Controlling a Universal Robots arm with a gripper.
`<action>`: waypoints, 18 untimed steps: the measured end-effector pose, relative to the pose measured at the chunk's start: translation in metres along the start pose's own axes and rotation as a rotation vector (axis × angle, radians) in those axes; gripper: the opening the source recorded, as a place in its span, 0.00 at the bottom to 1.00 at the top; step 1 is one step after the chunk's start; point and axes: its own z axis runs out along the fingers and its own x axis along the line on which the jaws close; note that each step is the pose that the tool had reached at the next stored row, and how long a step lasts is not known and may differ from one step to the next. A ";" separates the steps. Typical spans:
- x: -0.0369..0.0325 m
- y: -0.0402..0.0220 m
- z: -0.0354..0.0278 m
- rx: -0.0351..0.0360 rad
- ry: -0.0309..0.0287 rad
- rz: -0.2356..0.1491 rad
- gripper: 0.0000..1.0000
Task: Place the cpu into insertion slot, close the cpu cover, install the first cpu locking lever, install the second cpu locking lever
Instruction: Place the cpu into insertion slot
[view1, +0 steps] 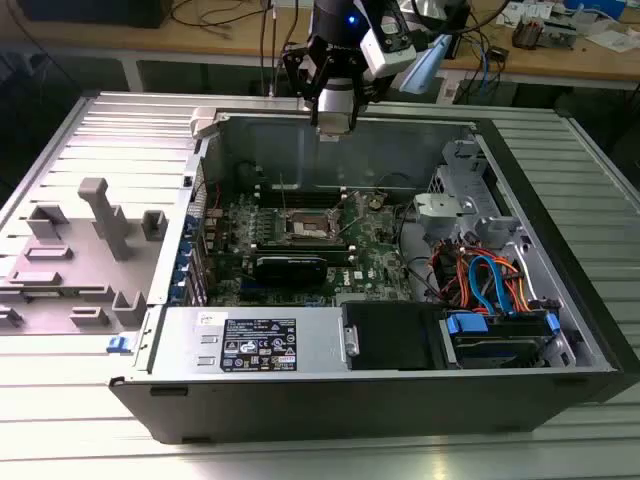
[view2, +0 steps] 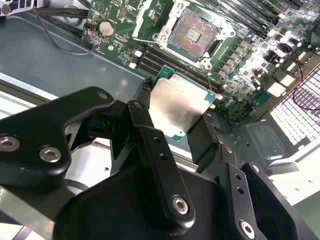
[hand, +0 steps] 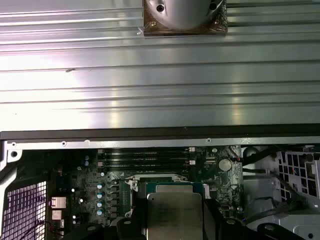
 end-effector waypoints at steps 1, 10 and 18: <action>0.0000 0.0000 0.0000 0.0000 0.0000 0.000 0.54; 0.0000 -0.0013 -0.0001 -0.0001 0.0000 0.000 0.54; -0.0002 -0.0067 -0.0006 0.0000 0.0001 0.000 0.54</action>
